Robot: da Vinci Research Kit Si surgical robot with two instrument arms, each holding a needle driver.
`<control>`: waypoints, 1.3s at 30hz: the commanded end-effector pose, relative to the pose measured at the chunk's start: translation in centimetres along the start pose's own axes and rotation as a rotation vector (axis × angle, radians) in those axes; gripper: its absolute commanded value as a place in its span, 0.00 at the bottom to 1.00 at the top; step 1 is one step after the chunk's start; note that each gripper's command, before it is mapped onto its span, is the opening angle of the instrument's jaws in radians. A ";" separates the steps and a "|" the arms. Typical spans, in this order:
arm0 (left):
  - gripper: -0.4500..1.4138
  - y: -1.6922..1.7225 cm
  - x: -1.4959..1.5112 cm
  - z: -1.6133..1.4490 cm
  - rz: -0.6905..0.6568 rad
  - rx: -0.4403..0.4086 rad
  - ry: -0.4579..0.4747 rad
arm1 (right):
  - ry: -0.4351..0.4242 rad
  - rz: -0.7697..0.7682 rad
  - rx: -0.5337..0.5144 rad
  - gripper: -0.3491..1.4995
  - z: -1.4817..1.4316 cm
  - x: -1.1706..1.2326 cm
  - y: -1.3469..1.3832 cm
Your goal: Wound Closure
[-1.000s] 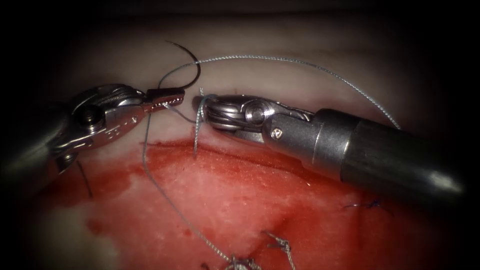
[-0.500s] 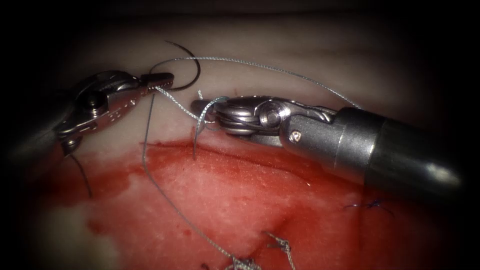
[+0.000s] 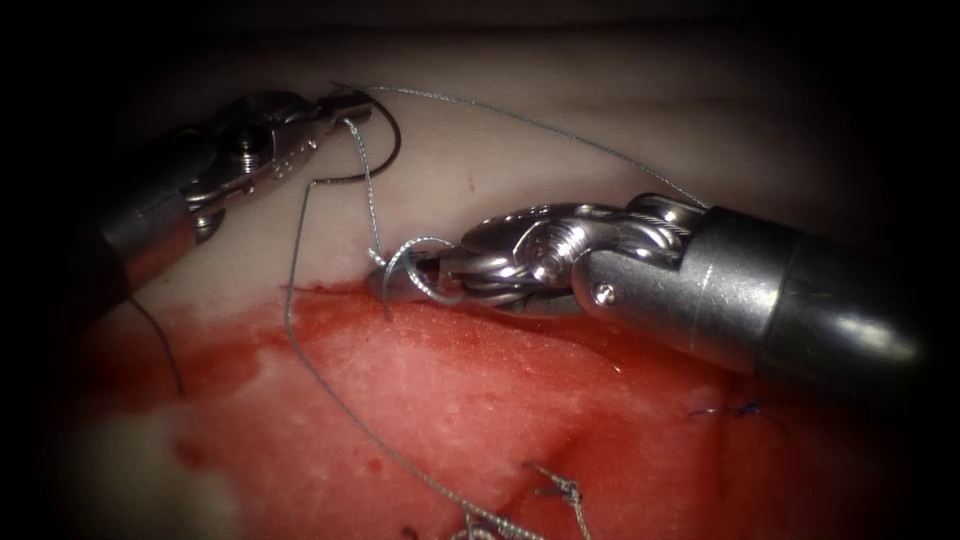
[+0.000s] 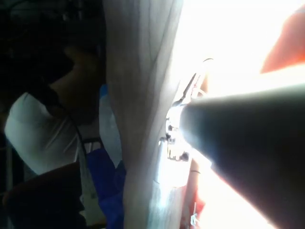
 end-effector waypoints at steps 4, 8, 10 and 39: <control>0.00 -0.18 -0.11 0.06 0.003 0.013 -0.019 | -0.019 -0.095 0.030 0.00 -0.22 -0.18 0.09; 0.00 -0.12 -0.18 0.06 -0.001 0.020 -0.036 | -0.053 -0.136 0.119 0.00 -0.40 -0.28 0.11; 0.00 -0.11 -0.19 0.07 -0.005 0.022 -0.040 | -0.056 -0.150 0.119 0.00 -0.50 -0.31 0.11; 0.00 -0.05 -0.40 0.38 0.002 0.062 -0.243 | 0.122 -0.578 -0.320 0.00 -0.15 0.28 0.43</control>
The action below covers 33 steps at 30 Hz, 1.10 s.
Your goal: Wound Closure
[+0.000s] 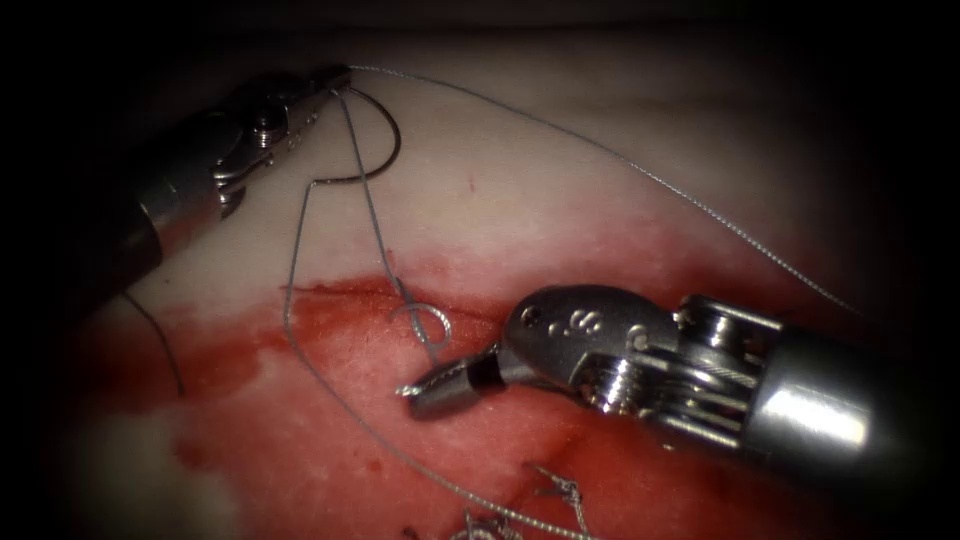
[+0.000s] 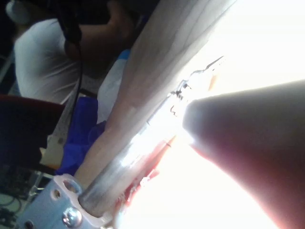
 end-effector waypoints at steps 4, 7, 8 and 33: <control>0.00 -0.21 -0.02 0.06 -0.044 0.057 -0.051 | -0.002 -0.089 -0.071 0.00 0.14 -0.04 -0.02; 0.00 -0.25 -0.03 0.14 -0.086 0.072 -0.118 | 0.013 -0.113 -0.102 0.00 0.22 -0.04 0.02; 0.00 -0.26 -0.03 0.17 -0.094 0.073 -0.138 | 0.018 -0.108 -0.110 0.00 0.23 -0.04 0.03; 0.00 -0.37 -0.25 0.76 -0.084 0.102 -0.140 | 0.034 -0.143 -0.277 0.00 0.30 -0.15 0.36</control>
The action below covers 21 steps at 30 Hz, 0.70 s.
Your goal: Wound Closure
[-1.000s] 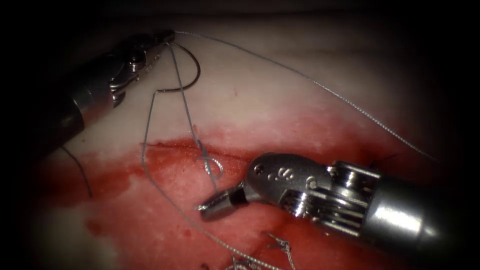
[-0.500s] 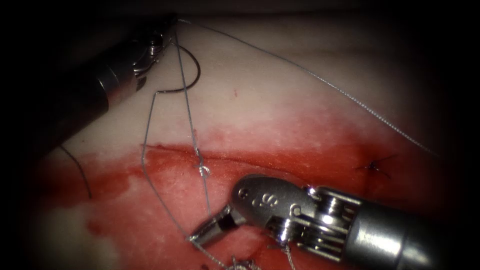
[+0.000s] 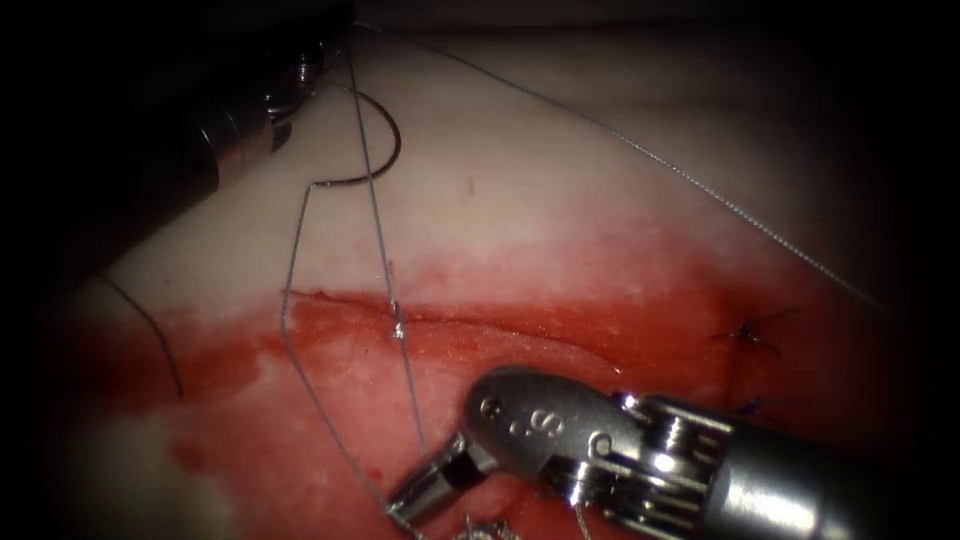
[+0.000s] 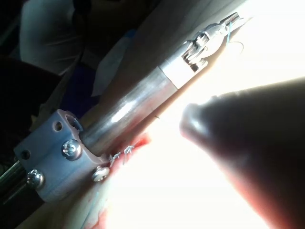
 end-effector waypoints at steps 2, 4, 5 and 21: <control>0.00 -0.18 -0.01 0.05 -0.004 0.011 -0.003 | -0.002 -0.010 0.000 0.00 -0.05 -0.17 0.00; 0.00 -0.18 -0.01 0.08 -0.004 0.013 -0.005 | 0.000 -0.007 -0.003 0.00 -0.04 -0.18 0.02; 0.00 -0.18 -0.01 0.10 -0.003 0.015 -0.006 | 0.000 -0.008 -0.004 0.00 -0.04 -0.19 0.03; 0.00 -0.23 -0.02 0.30 -0.004 0.023 -0.013 | 0.011 -0.018 -0.006 0.00 0.03 -0.13 0.03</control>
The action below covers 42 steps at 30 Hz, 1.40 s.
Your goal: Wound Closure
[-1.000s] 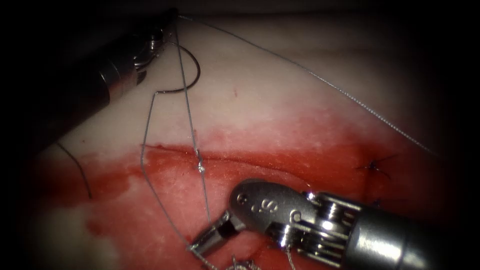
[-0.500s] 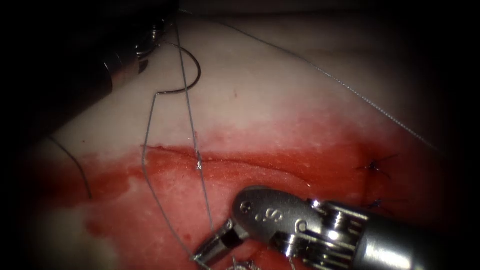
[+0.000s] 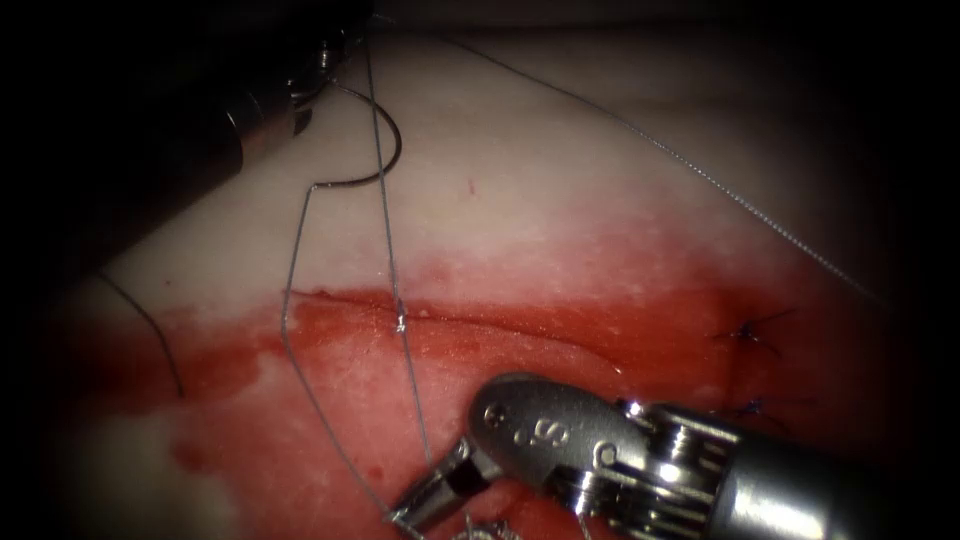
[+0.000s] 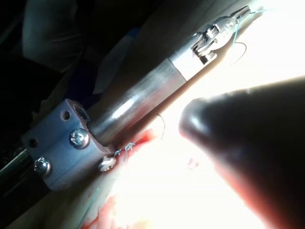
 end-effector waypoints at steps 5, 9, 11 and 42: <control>0.00 -0.18 -0.03 0.06 -0.010 0.009 0.000 | -0.004 -0.007 0.003 0.00 -0.06 -0.13 -0.06; 0.00 -0.18 -0.05 0.07 -0.020 0.006 0.004 | -0.003 -0.009 0.003 0.00 -0.05 -0.13 -0.06; 0.00 -0.17 -0.05 0.07 -0.020 0.004 0.004 | -0.002 -0.009 0.003 0.00 -0.05 -0.13 -0.06; 0.00 -0.15 -0.04 0.06 -0.051 -0.005 0.001 | -0.003 0.025 0.000 0.00 -0.07 -0.11 -0.07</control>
